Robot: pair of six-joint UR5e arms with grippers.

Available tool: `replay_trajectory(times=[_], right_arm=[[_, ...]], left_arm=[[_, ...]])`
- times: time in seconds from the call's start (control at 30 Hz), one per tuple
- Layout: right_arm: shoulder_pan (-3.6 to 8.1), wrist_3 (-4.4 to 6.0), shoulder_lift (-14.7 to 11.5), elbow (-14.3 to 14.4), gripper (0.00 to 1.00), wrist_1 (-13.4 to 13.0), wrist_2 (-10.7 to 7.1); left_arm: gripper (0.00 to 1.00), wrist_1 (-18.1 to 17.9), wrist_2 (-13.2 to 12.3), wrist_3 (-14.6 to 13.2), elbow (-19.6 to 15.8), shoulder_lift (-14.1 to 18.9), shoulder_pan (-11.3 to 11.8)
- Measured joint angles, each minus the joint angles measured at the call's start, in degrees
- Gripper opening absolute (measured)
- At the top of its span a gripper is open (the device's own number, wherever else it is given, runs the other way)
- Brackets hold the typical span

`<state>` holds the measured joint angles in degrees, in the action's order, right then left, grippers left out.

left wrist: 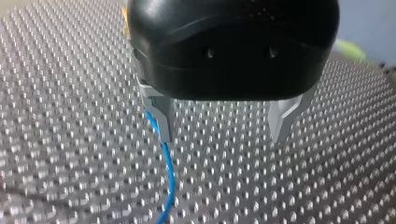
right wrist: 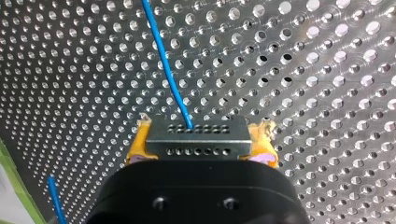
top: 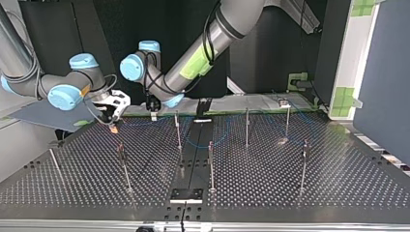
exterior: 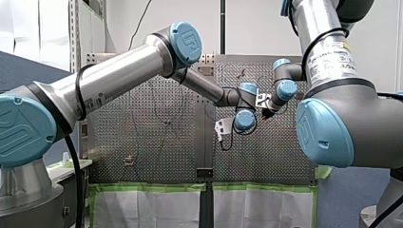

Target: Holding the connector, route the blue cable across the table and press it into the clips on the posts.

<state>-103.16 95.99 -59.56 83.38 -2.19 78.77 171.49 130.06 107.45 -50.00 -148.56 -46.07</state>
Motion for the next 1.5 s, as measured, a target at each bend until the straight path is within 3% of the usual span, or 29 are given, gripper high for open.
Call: replay_trajectory(times=[0.37, 0.73, 0.97, 1.23, 1.27, 1.3, 1.33, 1.37, 1.4, 1.43, 1.47, 1.5], right_arm=[[0.27, 0.03, 0.0, 0.0, 0.0, -0.2, -0.01], [0.61, 0.04, 0.0, 0.0, 0.0, -0.3, -1.14], [0.56, 0.0, 0.0, 0.0, 0.0, -0.3, -1.76], [0.62, 0.01, 0.0, 0.0, 0.0, -0.4, -2.1], [0.63, 0.03, 0.0, 0.0, 0.0, -0.4, -2.11], [0.63, 0.04, 0.0, 0.0, 0.0, -0.4, -2.11], [0.65, 0.04, 0.0, 0.0, 0.0, -0.4, -2.12], [0.67, 0.05, 0.0, 0.0, 0.0, -0.4, -2.11], [0.7, 0.06, 0.0, 0.0, 0.0, -0.4, -2.11], [0.72, 0.07, 0.0, 0.0, 0.0, -0.4, -2.12], [0.76, 0.07, 0.0, 0.0, 0.0, -0.4, -2.12], [0.79, 0.08, 0.0, 0.0, 0.0, -0.4, -2.12]], left_arm=[[1.0, -1.0, 3.7, 0.3, 5.4, -1.1, 0.1], [1.0, -4.0, 1.8, 0.3, 3.1, -1.6, 0.9], [1.0, -1.7, 0.8, 0.4, 6.1, -3.9, 2.5], [1.0, 1.1, 0.8, 1.3, 9.4, -4.2, 2.5], [0.83, 1.2, 1.1, 1.4, 9.5, -4.2, 2.4], [0.83, 1.3, 1.3, 1.4, 9.5, -4.2, 2.3], [0.59, 1.3, 1.5, 1.3, 9.5, -4.2, 2.2], [0.42, 1.3, 1.6, 1.2, 9.4, -4.2, 2.1], [0.42, 1.3, 1.7, 1.1, 9.4, -4.2, 2.0], [0.18, 1.3, 1.7, 1.1, 9.4, -4.2, 2.0], [0.04, 1.3, 1.7, 1.0, 9.3, -4.2, 1.9], [0.04, 1.3, 1.7, 1.0, 9.3, -4.2, 1.9]])
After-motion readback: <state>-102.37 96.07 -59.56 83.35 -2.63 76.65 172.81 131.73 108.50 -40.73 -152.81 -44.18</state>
